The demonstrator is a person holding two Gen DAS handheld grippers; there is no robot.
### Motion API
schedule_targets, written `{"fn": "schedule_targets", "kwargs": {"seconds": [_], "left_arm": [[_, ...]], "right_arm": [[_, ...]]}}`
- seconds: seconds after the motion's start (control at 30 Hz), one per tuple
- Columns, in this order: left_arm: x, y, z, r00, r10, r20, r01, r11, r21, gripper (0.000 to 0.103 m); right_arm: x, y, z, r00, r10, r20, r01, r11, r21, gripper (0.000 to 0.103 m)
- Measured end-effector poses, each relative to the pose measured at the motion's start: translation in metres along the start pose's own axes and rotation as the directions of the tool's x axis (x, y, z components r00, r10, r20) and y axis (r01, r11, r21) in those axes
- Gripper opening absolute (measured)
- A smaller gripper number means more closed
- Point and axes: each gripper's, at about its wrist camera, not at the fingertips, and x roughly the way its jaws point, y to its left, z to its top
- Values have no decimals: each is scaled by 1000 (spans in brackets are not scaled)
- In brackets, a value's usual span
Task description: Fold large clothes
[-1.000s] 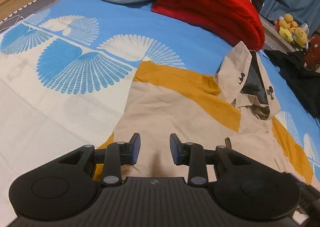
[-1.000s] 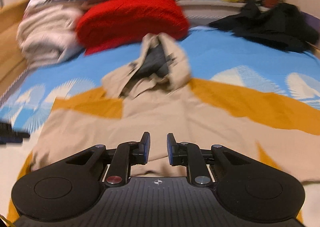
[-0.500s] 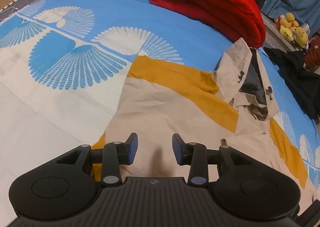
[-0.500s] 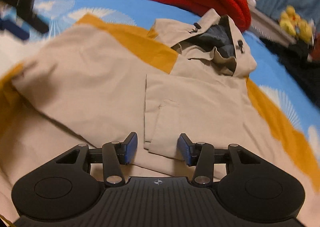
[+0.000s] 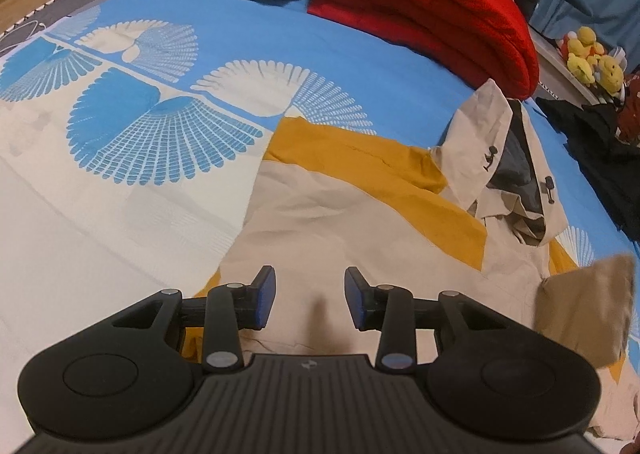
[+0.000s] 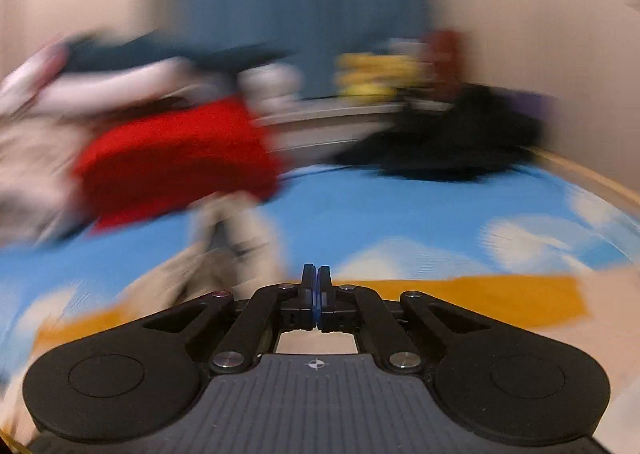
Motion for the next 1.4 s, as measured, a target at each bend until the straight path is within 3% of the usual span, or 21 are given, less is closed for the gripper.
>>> {"fn": "schedule_targets", "kwargs": {"seconds": [0.07, 0.1, 0.2, 0.33, 0.47, 0.67, 0.77, 0.8, 0.83, 0.87, 1.0, 1.13, 1.2, 1.3, 1.33, 1.4], "left_arm": [[2, -2, -1, 1000, 1, -5, -1, 1000, 8, 42], [3, -2, -1, 1000, 2, -6, -2, 1000, 9, 42], [6, -2, -1, 1000, 12, -7, -12, 1000, 5, 42], [10, -5, -1, 1000, 11, -14, -11, 1000, -2, 42], [13, -9, -3, 1000, 2, -23, -2, 1000, 9, 42], [16, -7, -3, 999, 3, -34, -3, 1000, 3, 42], [17, -5, -2, 999, 4, -36, -5, 1000, -2, 42], [17, -5, -2, 999, 5, -36, -5, 1000, -4, 42], [18, -5, -1, 999, 5, -37, -5, 1000, -6, 42], [18, -5, -1, 999, 5, -37, -5, 1000, -7, 42], [21, -4, -2, 999, 7, -44, -7, 1000, -5, 42], [26, -3, -6, 998, 4, -66, -5, 1000, -16, 42], [30, -1, -8, 997, 3, -80, -5, 1000, -21, 42], [36, -2, -13, 995, 11, -102, -12, 1000, -14, 42], [39, -2, -15, 993, 11, -114, -13, 1000, -12, 42], [45, 0, -20, 990, 15, -139, -16, 1000, -10, 42]], "right_arm": [[6, -33, 5, 991, -133, -20, 134, 986, 103, 0], [11, -45, 4, 987, -156, -49, 162, 977, 137, 2], [19, -68, 0, 982, -139, -125, 164, 960, 227, 6], [28, -75, -7, 982, -45, -184, 103, 943, 316, 52], [46, -77, -19, 961, 6, -276, 109, 912, 396, 50], [77, -86, -55, 874, 71, -481, 210, 837, 505, 50], [82, -87, -69, 849, 89, -521, 243, 809, 535, 50], [85, -89, -72, 844, 97, -527, 248, 801, 545, 46], [88, -90, -74, 843, 105, -527, 248, 793, 556, 31], [91, -91, -75, 843, 114, -525, 244, 790, 563, 23], [89, -92, -67, 869, 128, -479, 193, 802, 565, 6], [65, -89, -44, 920, 16, -391, 203, 834, 513, 5], [63, -95, -45, 910, -23, -415, 254, 821, 511, 5], [76, -101, -54, 867, -4, -498, 291, 816, 500, 10], [76, -103, -55, 863, -11, -504, 304, 810, 502, 16], [74, -101, -52, 871, -23, -490, 301, 814, 497, 18]]}}
